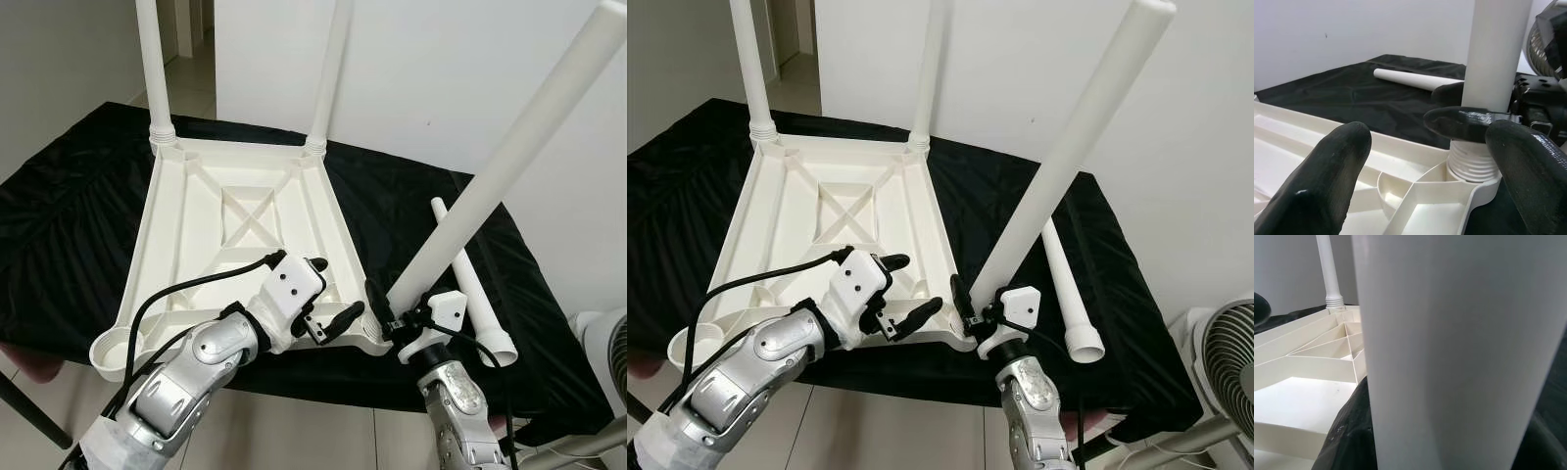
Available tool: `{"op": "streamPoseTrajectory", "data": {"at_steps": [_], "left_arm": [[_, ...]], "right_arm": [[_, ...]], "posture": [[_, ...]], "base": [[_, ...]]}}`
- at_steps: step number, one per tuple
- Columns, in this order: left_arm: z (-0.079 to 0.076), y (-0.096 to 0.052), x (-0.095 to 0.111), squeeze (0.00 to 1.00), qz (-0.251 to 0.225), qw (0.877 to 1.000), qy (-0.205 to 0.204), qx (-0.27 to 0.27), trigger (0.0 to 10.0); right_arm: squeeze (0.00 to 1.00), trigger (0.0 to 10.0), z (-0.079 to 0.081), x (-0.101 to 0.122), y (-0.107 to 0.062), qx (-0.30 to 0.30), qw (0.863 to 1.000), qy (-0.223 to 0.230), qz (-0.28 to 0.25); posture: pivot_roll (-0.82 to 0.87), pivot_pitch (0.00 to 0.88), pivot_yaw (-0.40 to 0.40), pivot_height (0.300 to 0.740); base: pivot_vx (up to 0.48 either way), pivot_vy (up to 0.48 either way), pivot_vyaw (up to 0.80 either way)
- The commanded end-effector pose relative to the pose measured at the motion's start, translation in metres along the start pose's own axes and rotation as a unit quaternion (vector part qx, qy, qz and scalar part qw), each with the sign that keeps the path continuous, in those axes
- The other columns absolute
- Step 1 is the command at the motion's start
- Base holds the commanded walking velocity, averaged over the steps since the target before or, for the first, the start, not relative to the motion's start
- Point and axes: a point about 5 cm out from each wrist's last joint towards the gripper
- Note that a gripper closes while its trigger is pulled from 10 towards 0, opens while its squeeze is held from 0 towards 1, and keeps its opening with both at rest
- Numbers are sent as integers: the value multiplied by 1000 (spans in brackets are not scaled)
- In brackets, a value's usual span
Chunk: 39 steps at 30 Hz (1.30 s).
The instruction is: Building children table
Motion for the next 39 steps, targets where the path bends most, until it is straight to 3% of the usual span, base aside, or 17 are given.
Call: {"op": "streamPoseTrajectory", "data": {"at_steps": [1, 5, 8, 13, 28, 33, 39], "left_arm": [[-10, 1, 1, 0, 7, 998, 6, -58, 10000], [-10, 1, 1, 0, 7, 998, 6, -57, 10000], [-11, 1, 1, 0, 6, 998, 5, -56, 10000], [-11, 2, 2, 0, 5, 998, 5, -56, 10000], [-13, 1, 2, 0, 5, 998, 3, -57, 10000], [-13, 1, 3, 0, 5, 998, 5, -58, 10000], [-13, 0, 3, 0, 5, 998, 5, -56, 10000]], "right_arm": [[0, 10000, 3, -27, -12, 1, 997, 21, 74], [0, 10000, 4, -27, -12, 4, 997, 18, 80], [0, 10000, 1, -31, -6, -2, 990, -1, 140], [0, 10000, 1, -32, -1, 12, 985, -4, 170], [0, 10000, 3, -26, 5, 38, 980, -7, 196], [0, 10000, -7, -28, 2, -12, 979, 71, 192], [0, 10000, -10, -28, -7, -44, 979, 127, 154]], "posture": [[5, 26, -115, 740], [6, 26, -115, 740], [0, 30, -120, 740], [0, 31, -121, 740], [-2, 36, -119, 740], [1, 39, -122, 740], [2, 42, -120, 740]], "base": [[0, 0, 0], [0, 0, 0], [0, 0, 0], [0, 0, 0], [0, 0, 0], [0, 0, 0], [0, 0, 0]]}}
Point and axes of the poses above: a point about 5 cm out from each wrist's last joint towards the gripper, its own y axis pointing out of the wrist towards the gripper, its own x axis along the axis of the wrist's last joint, z = x × y, and after that the axes turned 5 degrees about -y, right-handed
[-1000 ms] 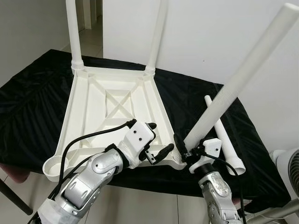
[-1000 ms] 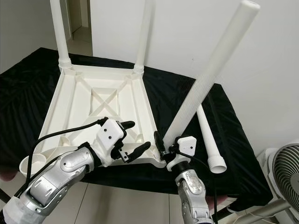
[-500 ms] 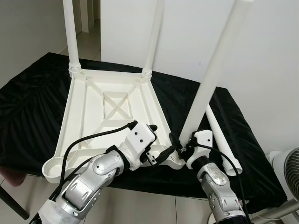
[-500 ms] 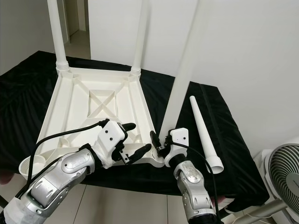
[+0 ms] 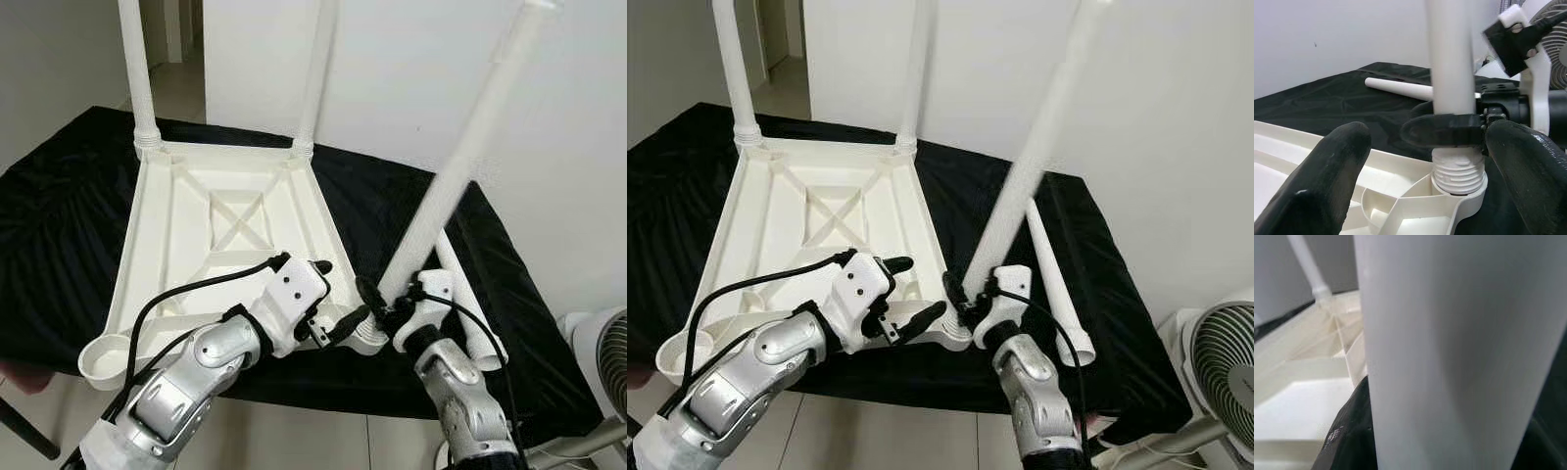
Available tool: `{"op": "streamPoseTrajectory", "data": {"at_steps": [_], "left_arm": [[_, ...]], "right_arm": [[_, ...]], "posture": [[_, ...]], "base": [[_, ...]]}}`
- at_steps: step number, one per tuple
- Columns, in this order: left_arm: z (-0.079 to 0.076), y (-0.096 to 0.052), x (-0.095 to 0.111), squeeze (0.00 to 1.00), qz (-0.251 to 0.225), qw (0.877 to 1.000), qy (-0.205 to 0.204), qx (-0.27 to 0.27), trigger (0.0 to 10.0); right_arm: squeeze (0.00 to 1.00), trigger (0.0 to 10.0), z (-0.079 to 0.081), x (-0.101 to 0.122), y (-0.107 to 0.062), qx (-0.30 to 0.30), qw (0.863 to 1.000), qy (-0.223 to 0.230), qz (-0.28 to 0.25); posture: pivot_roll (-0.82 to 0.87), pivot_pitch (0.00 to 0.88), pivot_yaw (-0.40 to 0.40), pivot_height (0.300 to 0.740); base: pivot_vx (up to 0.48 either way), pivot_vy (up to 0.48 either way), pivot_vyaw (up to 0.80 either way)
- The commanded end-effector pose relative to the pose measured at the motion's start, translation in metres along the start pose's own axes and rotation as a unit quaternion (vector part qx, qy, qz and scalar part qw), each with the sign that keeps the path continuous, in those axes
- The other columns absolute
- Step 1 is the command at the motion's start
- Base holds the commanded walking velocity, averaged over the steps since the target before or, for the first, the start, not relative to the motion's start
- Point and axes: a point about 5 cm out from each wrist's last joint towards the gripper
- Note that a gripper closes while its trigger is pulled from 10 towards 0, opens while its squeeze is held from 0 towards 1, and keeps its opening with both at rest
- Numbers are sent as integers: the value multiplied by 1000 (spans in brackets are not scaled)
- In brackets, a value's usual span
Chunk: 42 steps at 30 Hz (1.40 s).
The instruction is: Building children table
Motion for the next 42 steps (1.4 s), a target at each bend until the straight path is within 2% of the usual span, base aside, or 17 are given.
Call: {"op": "streamPoseTrajectory", "data": {"at_steps": [1, 3, 6, 7, 8, 13, 19, 23, 26, 30, 37, 38, 39, 41, 42], "left_arm": [[-8, 0, -2, 0, 10, 999, 0, -48, 10000], [-8, 0, -2, 0, 10, 999, 0, -48, 10000], [-8, 0, -2, 0, 11, 999, 1, -50, 10000], [-8, 0, -2, 0, 11, 999, 1, -50, 10000], [-8, 0, -1, 0, 11, 999, 1, -51, 10000], [-6, 2, 2, 0, 2, 999, -2, -47, 10000], [-3, 5, 8, 0, -17, 999, -18, -36, 10000], [-3, 5, 9, 0, -17, 999, -17, -36, 10000], [-3, 6, 9, 0, -18, 999, -18, -37, 10000], [-3, 6, 10, 0, -18, 999, -17, -38, 10000], [-3, 6, 10, 0, -18, 999, -16, -39, 10000], [-3, 6, 10, 0, -18, 999, -15, -39, 10000], [-3, 6, 10, 0, -18, 999, -15, -39, 10000], [-2, 6, 11, 0, -19, 999, -15, -40, 10000], [-2, 6, 11, 0, -19, 999, -15, -40, 10000]], "right_arm": [[0, 10000, -9, -35, -16, -34, 996, 33, 74], [0, 10000, -9, -37, -20, -39, 996, 27, 72], [0, 10000, -1, -36, -20, -17, 997, -41, 69], [0, 10000, -1, -36, -20, -17, 997, -41, 69], [0, 10000, 1, -35, -20, -7, 995, -69, 71], [0, 10000, 7, -35, -21, 21, 993, -95, 73], [0, 10000, 13, -43, -27, 60, 984, -149, 74], [0, 10000, 14, -46, -30, 66, 982, -159, 73], [0, 10000, 18, -49, -32, 87, 975, -192, 76], [0, 10000, 16, -51, -34, 74, 979, -174, 77], [0, 10000, 14, -48, -37, 75, 979, -182, 47], [0, 10000, 9, -48, -37, 55, 985, -157, 48], [0, 10000, 9, -48, -37, 55, 985, -157, 48], [0, 10000, 4, -47, -33, 21, 991, -119, 52], [0, 10000, 4, -47, -33, 21, 991, -119, 52]], "posture": [[2, 43, -120, 740], [2, 44, -118, 740], [-1, 44, -113, 740], [-1, 44, -113, 740], [-4, 46, -111, 740], [-5, 45, -111, 740], [-5, 41, -114, 740], [-6, 41, -113, 740], [-6, 41, -113, 740], [-7, 43, -112, 740], [-7, 44, -107, 740], [-7, 44, -106, 740], [-7, 44, -106, 740], [-6, 44, -104, 740], [-6, 44, -104, 740]], "base": [[0, 0, 0], [0, 0, 0], [0, 0, 0], [0, 0, 0], [0, 0, 0], [0, 0, 0], [0, 0, 0], [0, 0, 0], [0, 0, 0], [0, 0, 0], [0, 0, 0], [0, 0, 0], [0, 0, 0], [0, 0, 0], [0, 0, 0]]}}
Point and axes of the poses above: a point about 5 cm out from each wrist's last joint towards the gripper, its own y axis pointing out of the wrist towards the gripper, its own x axis along the axis of the wrist's last joint, z = x × y, and after that the axes turned 5 degrees about -y, right-handed
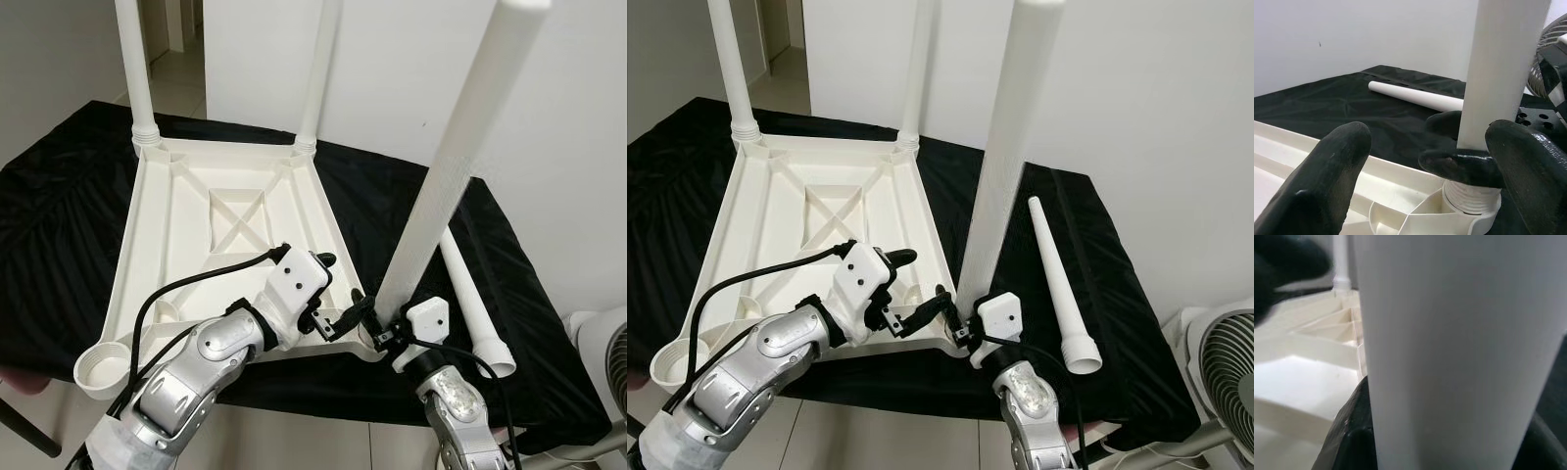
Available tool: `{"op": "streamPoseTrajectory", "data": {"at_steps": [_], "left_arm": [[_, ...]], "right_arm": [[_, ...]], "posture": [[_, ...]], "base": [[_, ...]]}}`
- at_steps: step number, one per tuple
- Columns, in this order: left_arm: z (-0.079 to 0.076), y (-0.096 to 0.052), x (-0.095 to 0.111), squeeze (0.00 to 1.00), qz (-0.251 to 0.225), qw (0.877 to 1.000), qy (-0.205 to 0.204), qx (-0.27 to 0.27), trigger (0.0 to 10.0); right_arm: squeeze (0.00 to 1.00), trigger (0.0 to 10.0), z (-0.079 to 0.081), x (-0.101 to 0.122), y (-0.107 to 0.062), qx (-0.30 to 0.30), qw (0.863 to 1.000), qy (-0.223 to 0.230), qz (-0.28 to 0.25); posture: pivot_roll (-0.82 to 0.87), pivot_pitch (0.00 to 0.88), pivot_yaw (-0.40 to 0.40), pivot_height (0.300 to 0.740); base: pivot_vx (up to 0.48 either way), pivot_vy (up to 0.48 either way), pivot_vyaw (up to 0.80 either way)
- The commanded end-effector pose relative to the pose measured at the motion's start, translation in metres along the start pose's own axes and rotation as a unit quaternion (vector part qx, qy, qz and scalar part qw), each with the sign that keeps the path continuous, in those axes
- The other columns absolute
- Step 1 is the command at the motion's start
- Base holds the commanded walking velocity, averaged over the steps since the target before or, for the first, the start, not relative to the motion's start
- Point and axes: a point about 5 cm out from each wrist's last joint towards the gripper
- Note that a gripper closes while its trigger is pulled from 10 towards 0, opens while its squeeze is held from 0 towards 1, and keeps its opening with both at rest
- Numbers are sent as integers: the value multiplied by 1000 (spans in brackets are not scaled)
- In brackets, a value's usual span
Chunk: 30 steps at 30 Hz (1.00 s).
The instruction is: Building children table
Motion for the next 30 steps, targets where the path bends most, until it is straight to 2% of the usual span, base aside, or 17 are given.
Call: {"op": "streamPoseTrajectory", "data": {"at_steps": [1, 2, 6, 14, 17, 19, 21, 23, 24, 25, 27, 29, 30], "left_arm": [[-5, 2, 4, 0, -2, 999, 2, -45, 10000], [-5, 2, 4, 0, -3, 999, 2, -45, 10000], [-4, 3, 7, 0, -7, 999, 4, -45, 10000], [-4, 3, 8, 0, -12, 999, 6, -39, 10000], [-4, 3, 9, 0, -15, 999, 4, -37, 10000], [-4, 3, 9, 0, -15, 999, 3, -37, 10000], [-4, 4, 11, 0, -23, 999, 1, -35, 10000], [-4, 4, 11, 0, -23, 999, 1, -35, 10000], [-3, 5, 14, 0, -30, 999, -3, -33, 10000], [-3, 5, 14, 0, -30, 999, -3, -33, 10000], [-2, 6, 20, 0, -46, 998, -21, -39, 10000], [-2, 6, 21, 0, -50, 998, -25, -42, 10000], [-2, 6, 23, 1000, -55, 997, -32, -50, 10000]], "right_arm": [[0, 10000, 2, -40, -20, -11, 992, 41, 117], [0, 10000, 0, -39, -17, -20, 991, 55, 121], [0, 10000, -3, -38, -6, -32, 986, 57, 155], [0, 10000, 1, -39, -4, -7, 985, 45, 164], [0, 10000, 1, -39, -3, -10, 984, 62, 169], [0, 10000, 2, -39, -3, -4, 983, 53, 174], [0, 10000, 2, -31, 0, 8, 988, 34, 147], [0, 10000, 2, -31, 0, 8, 988, 34, 147], [0, 10000, 1, -24, 1, 10, 992, 28, 124], [0, 10000, 1, -24, 1, 10, 992, 28, 124], [0, 10000, -3, -4, 4, 1, 997, 50, 62], [0, 10000, -4, 3, 5, 1, 997, 58, 48], [0, 10000, -4, 12, 7, 10, 996, 80, 35]], "posture": [[-6, 44, -104, 740], [-8, 42, -103, 740], [-6, 40, -104, 740], [3, 32, -119, 740], [3, 29, -122, 740], [2, 26, -123, 740], [2, 25, -126, 740], [2, 25, -126, 740], [0, 23, -128, 740], [0, 23, -128, 740], [-3, 17, -129, 740], [-3, 17, -129, 740], [-7, 12, -127, 740]], "base": [[0, 0, 0], [0, 0, 0], [0, 0, 0], [0, 0, 0], [0, 0, 0], [0, 0, 0], [0, 0, 0], [0, 0, 0], [0, 0, 0], [0, 0, 0], [0, 0, 0], [0, 0, 0], [0, 0, 0]]}}
Point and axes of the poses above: a point about 5 cm out from each wrist's last joint towards the gripper, its own y axis pointing out of the wrist towards the gripper, its own x axis along the axis of the wrist's last joint, z = x × y, and after that the axes turned 5 degrees about -y, right-handed
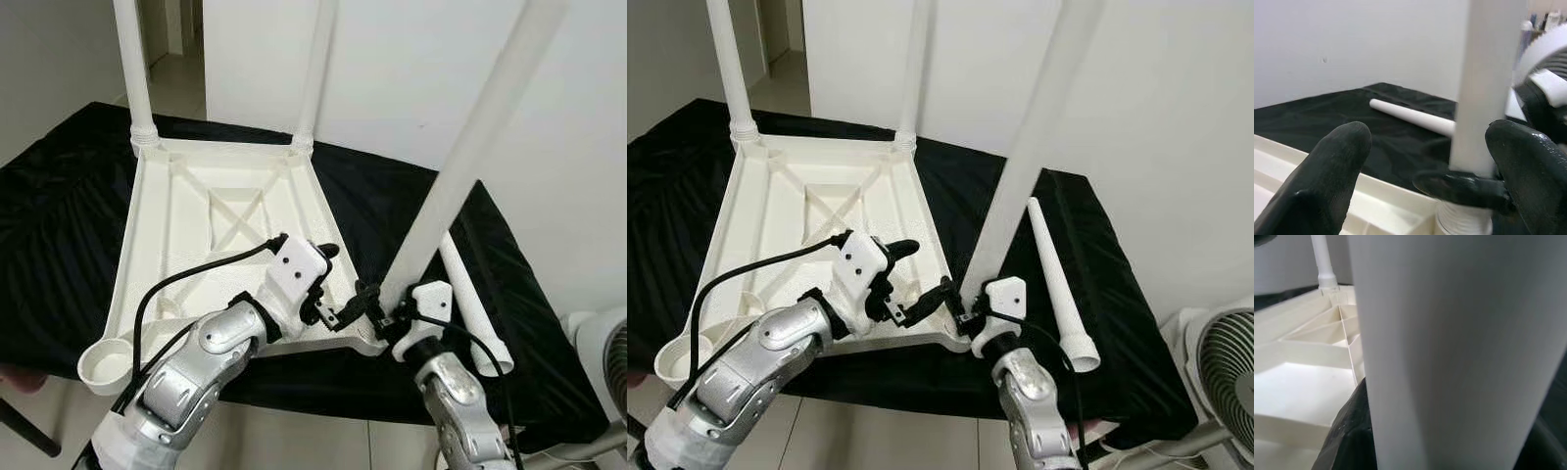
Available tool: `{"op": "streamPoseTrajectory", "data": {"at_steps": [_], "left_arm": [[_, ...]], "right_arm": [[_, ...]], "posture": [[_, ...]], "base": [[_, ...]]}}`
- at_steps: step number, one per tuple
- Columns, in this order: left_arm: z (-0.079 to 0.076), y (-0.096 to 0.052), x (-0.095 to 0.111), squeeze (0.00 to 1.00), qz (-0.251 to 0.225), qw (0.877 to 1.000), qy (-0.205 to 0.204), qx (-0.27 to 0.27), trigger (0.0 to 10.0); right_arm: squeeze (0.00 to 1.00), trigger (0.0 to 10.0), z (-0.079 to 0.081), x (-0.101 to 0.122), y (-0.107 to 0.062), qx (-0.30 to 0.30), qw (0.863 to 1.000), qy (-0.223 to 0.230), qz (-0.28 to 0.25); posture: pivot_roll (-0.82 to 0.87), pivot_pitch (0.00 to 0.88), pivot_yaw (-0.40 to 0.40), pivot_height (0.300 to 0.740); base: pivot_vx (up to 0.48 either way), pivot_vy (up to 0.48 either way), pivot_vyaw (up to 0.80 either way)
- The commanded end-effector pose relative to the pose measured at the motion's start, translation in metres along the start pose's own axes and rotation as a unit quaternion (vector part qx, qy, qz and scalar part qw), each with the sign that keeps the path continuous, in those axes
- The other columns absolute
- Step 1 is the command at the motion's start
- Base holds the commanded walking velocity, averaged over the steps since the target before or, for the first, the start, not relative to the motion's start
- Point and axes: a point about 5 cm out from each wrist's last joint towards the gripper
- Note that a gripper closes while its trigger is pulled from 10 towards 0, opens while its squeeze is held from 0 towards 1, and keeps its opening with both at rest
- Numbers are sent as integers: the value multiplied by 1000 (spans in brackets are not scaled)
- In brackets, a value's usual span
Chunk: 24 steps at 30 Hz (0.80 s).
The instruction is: Building children table
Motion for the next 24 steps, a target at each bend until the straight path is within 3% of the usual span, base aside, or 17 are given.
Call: {"op": "streamPoseTrajectory", "data": {"at_steps": [1, 5, 10, 11, 12, 19, 22, 24], "left_arm": [[-8, 3, 7, 1000, -12, 998, -11, -55, 10000], [-10, 5, 22, 1000, -48, 994, -44, -85, 10000], [-10, 11, 30, 1000, -60, 994, -30, -82, 10000], [-11, 13, 34, 239, -65, 994, -22, -86, 10000], [-13, 15, 38, 0, -71, 993, -22, -92, 10000], [-16, 18, 49, 0, -81, 990, -23, -113, 10000], [-12, 20, 53, 0, -81, 990, -17, -112, 10000], [-12, 21, 54, 0, -82, 990, -17, -112, 10000]], "right_arm": [[0, 10000, 2, 0, -3, 21, 999, 46, 18], [0, 10000, 2, 29, 3, 84, 996, 16, 4], [0, 10000, 2, 38, 4, 123, 992, 8, 4], [0, 10000, 4, 42, 4, 149, 989, -4, 7], [0, 10000, 6, 46, 5, 170, 985, -16, 11], [0, 10000, 6, 50, 6, 208, 976, -55, 28], [0, 10000, 3, 53, 5, 255, 958, -117, 61], [0, 10000, 1, 54, 4, 264, 953, -130, 71]], "posture": [[-7, 12, -127, 740], [-16, 3, -127, 740], [-16, 0, -134, 740], [-18, 0, -137, 740], [-18, 0, -140, 740], [-15, 7, -141, 740], [-15, 12, -136, 740], [-15, 12, -136, 740]], "base": [[0, 0, 0], [0, 0, 0], [0, 0, 0], [0, 0, 0], [0, 0, 0], [0, 0, 0], [0, 0, 0], [0, 0, 0]]}}
Point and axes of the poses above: a point about 5 cm out from each wrist's last joint towards the gripper, its own y axis pointing out of the wrist towards the gripper, its own x axis along the axis of the wrist's last joint, z = x × y, and after that the axes turned 5 degrees about -y, right-handed
